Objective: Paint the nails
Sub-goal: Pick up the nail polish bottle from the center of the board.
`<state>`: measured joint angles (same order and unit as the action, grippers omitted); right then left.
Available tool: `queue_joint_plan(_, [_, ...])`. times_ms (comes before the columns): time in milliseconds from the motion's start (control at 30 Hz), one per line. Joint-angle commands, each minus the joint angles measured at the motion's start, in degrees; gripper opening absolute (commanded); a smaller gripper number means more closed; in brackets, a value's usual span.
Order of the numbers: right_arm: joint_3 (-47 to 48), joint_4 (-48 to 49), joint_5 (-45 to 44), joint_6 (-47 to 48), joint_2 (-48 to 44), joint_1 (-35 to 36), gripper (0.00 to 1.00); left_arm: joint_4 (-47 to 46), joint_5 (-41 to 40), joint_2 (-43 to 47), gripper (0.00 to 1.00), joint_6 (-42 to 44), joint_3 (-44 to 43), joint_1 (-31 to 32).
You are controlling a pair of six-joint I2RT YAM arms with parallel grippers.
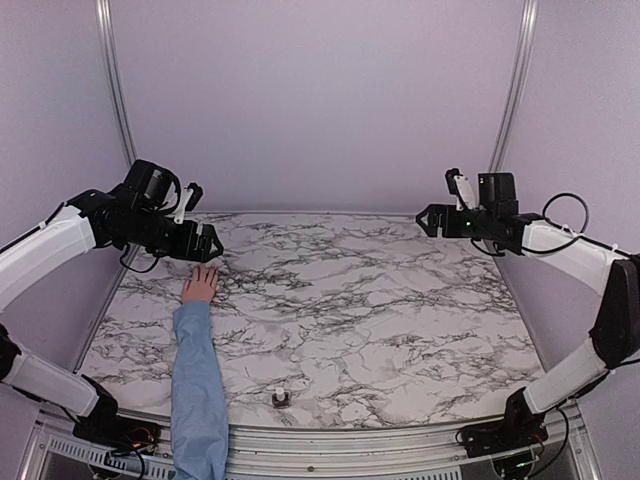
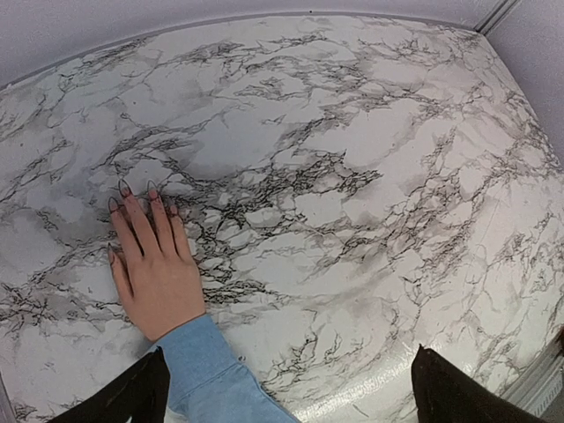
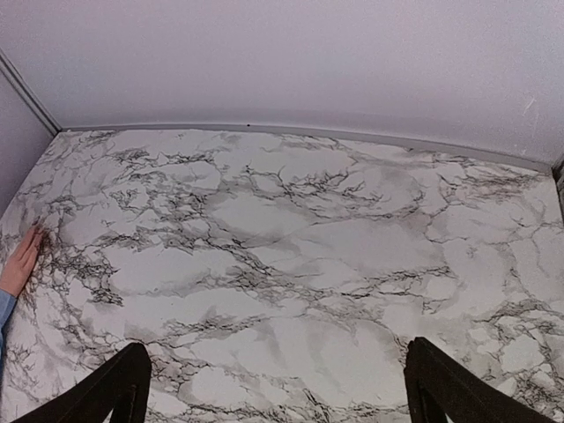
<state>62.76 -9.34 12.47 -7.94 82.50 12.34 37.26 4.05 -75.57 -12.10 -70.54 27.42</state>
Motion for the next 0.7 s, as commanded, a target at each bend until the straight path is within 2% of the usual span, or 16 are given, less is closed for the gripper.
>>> queue_joint_plan(0, [1.7,-1.8,-0.5,-0.5,-0.3,0.5,0.99,0.9,1.9,0.5,0.99,1.1,-1.2,-0.2])
queue_joint_plan(267, [-1.4,0.6,-0.9,0.5,-4.0,0.5,0.98,3.7,3.6,0.7,0.99,4.9,-2.4,2.3])
queue_joint_plan(467, [-6.0,6.4,-0.2,-1.8,-8.0,0.1,0.99,10.0,-2.1,-2.4,0.99,7.2,-5.2,11.4])
queue_joint_plan(667, [-7.3,7.0,4.0,-0.5,-8.2,-0.3,0.98,16.0,-1.6,-8.3,0.99,8.6,-9.2,22.5])
